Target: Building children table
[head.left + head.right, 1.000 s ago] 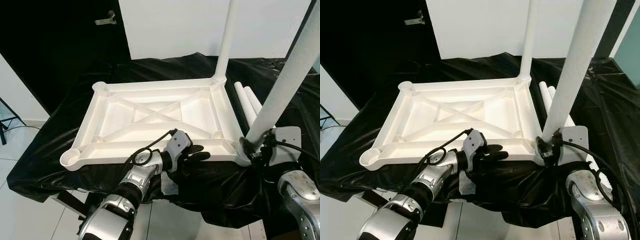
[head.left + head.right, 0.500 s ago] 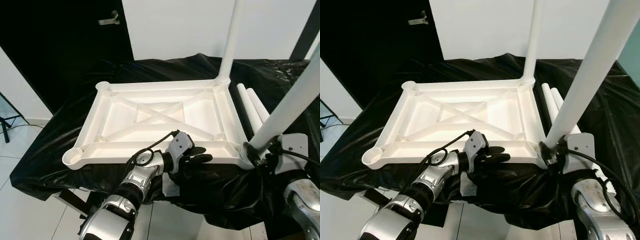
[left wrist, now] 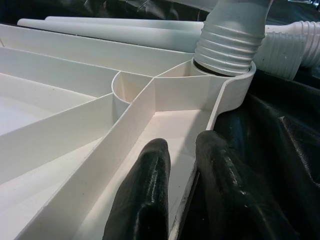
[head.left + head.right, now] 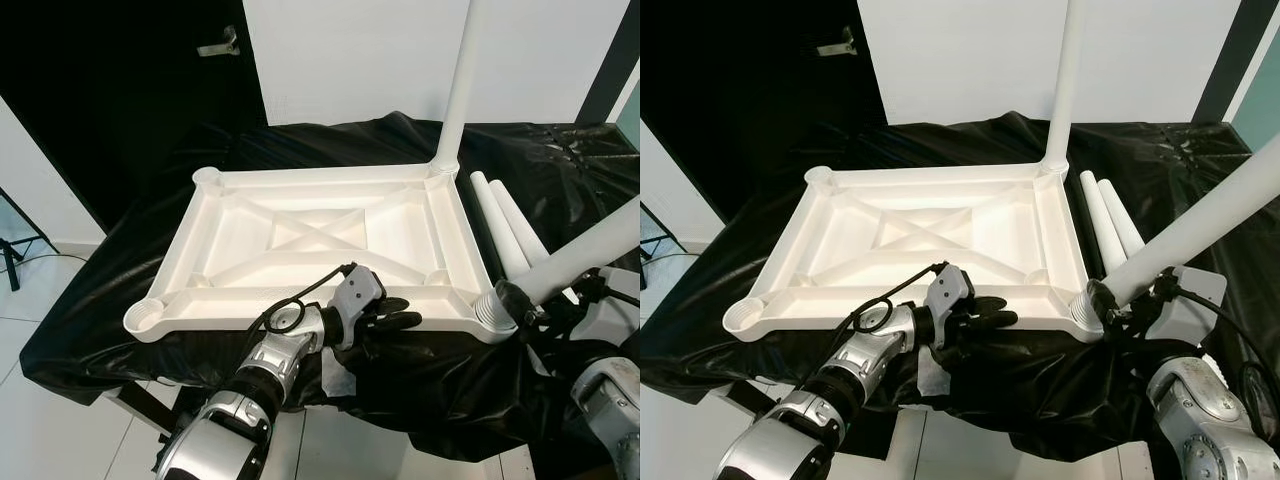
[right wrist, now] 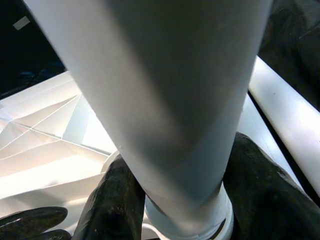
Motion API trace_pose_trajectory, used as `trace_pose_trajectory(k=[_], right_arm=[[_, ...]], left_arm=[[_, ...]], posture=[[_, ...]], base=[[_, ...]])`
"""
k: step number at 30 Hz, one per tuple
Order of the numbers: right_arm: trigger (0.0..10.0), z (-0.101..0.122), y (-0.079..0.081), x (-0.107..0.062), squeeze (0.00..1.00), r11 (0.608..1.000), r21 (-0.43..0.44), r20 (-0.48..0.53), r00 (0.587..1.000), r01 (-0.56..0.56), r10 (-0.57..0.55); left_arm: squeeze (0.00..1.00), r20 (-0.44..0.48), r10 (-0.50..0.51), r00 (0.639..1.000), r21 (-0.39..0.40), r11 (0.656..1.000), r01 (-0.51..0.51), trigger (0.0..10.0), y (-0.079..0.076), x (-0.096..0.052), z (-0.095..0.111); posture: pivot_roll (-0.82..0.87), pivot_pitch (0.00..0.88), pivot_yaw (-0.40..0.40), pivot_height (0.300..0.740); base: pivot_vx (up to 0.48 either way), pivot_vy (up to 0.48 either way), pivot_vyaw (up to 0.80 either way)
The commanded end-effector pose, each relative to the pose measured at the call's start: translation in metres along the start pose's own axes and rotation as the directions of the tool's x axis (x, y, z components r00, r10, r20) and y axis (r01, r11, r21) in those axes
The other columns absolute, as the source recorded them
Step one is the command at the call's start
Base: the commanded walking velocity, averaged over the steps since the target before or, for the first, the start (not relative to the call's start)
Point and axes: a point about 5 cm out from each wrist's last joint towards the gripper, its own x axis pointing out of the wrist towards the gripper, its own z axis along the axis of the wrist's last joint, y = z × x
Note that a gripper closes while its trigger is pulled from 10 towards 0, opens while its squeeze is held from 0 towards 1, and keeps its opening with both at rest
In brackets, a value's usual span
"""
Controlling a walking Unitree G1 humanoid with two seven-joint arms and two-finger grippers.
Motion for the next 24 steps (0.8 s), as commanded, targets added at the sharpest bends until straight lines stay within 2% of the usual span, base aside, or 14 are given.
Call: trace_pose_trajectory(k=[1, 7, 8, 9, 12, 20, 24], right_arm=[[10.0, -0.051, 0.007, -0.001, 0.00, 0.996, 0.085, -0.317, 0.947, -0.025, 0.051], [10.0, -0.049, 0.009, -0.004, 0.00, 0.994, 0.031, -0.358, 0.928, -0.101, 0.105], [10.0, -0.051, 0.009, -0.007, 0.00, 0.989, -0.009, -0.394, 0.910, -0.148, 0.132], [10.0, -0.051, 0.009, -0.007, 0.00, 0.989, -0.009, -0.394, 0.910, -0.148, 0.132], [10.0, -0.052, 0.002, -0.015, 0.00, 0.957, -0.121, -0.494, 0.852, -0.262, 0.170], [10.0, -0.049, -0.003, -0.015, 0.00, 0.951, -0.155, -0.535, 0.832, -0.266, 0.146], [10.0, -0.055, -0.001, -0.017, 0.00, 0.958, -0.114, -0.563, 0.811, -0.264, 0.156]], left_arm=[[0.00, -0.066, -0.037, 0.997, -0.034, 0.999, 0.035, 10.0, -0.009, 0.000, -0.014], [0.00, -0.064, -0.035, 0.997, -0.036, 0.999, 0.032, 10.0, -0.009, 0.001, -0.015], [0.00, -0.063, -0.033, 0.997, -0.037, 0.999, 0.031, 10.0, -0.009, 0.001, -0.014], [0.00, -0.063, -0.033, 0.997, -0.037, 0.999, 0.031, 10.0, -0.009, 0.001, -0.014], [0.00, -0.060, -0.031, 0.998, -0.040, 0.999, 0.029, 10.0, -0.010, 0.002, -0.014], [0.00, -0.058, -0.029, 0.998, -0.041, 0.999, 0.026, 10.0, -0.010, 0.002, -0.015], [0.00, -0.058, -0.026, 0.998, -0.042, 0.999, 0.023, 10.0, -0.010, 0.001, -0.015]], posture=[[-0.23, 0.015, 0.074, 0.740], [-0.23, 0.015, 0.068, 0.740], [-0.23, 0.015, 0.066, 0.740], [-0.23, 0.015, 0.066, 0.740], [-0.23, 0.016, 0.063, 0.740], [-0.22, 0.017, 0.059, 0.740], [-0.22, 0.020, 0.060, 0.740]], base=[[0.000, 0.000, 0.00], [0.000, 0.000, 0.00], [0.000, 0.000, 0.00], [0.000, 0.000, 0.00], [0.000, 0.000, 0.00], [0.000, 0.000, 0.00], [0.000, 0.000, 0.00]])
